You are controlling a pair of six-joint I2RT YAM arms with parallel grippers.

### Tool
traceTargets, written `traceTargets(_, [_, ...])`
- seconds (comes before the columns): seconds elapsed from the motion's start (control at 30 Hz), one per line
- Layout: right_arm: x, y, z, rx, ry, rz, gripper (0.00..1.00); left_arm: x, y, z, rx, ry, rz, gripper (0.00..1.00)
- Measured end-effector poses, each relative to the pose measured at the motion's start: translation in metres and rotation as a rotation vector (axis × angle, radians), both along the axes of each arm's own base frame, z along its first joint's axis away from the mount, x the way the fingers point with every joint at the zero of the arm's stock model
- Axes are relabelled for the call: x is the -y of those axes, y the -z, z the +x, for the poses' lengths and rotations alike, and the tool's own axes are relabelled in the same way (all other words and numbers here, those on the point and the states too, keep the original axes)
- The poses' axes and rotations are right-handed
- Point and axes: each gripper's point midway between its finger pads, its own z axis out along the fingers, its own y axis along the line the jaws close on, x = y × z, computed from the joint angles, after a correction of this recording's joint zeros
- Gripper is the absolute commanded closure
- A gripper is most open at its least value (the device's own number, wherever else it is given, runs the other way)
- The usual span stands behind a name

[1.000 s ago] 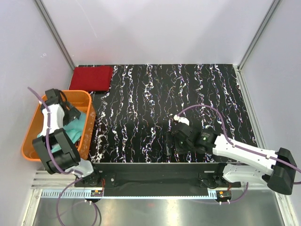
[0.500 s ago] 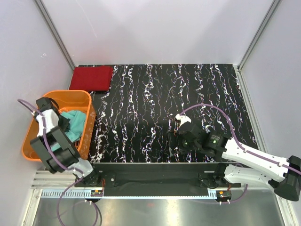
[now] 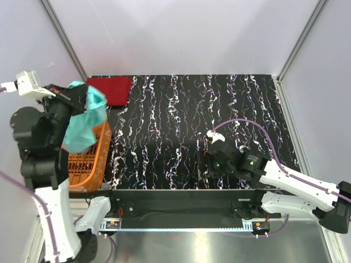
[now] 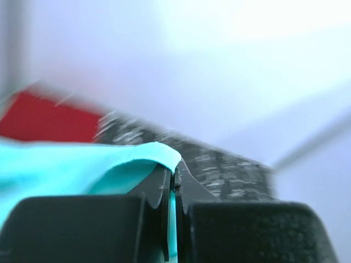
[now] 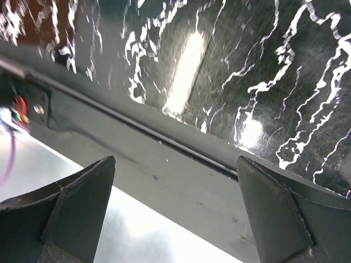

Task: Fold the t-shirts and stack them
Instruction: Move the tshirt to the center of the board

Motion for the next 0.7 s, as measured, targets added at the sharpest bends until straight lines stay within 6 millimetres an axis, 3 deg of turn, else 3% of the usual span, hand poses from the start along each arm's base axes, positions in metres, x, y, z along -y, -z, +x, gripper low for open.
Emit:
traceTargets(0.1, [0.0,-0.011,0.006,0.018,0.043,0.018,0.0,0.056,-0.055,-0.021,0.171,0.258,0.012,1.0])
traceTargets(0.17, [0.002,-0.017,0.01,0.034,0.082,0.03,0.0,0.099,-0.068,-0.029,0.196,0.459,0.016,1.0])
traceTargets(0.23, [0.005,-0.021,0.014,0.046,0.121,0.036,0.0,0.145,-0.069,-0.035,0.183,0.665,0.03,1.0])
traceTargets(0.3, [0.007,-0.024,0.019,0.058,0.162,0.041,0.0,0.185,-0.055,-0.042,0.149,0.84,0.055,1.0])
traceTargets(0.37, [0.011,-0.026,0.023,0.07,0.202,0.036,0.0,0.222,-0.024,-0.05,0.08,0.991,0.09,1.0])
traceTargets(0.53, [0.024,-0.032,0.034,0.115,0.287,0.005,0.0,0.264,0.084,-0.066,-0.196,1.195,0.129,1.0])
traceTargets(0.63, [0.032,-0.034,0.039,0.136,0.322,-0.029,0.0,0.288,0.109,-0.082,-0.272,1.297,0.149,1.0])
traceTargets(0.7, [0.035,-0.035,0.042,0.148,0.338,-0.044,0.0,0.3,0.112,-0.09,-0.284,1.357,0.15,1.0])
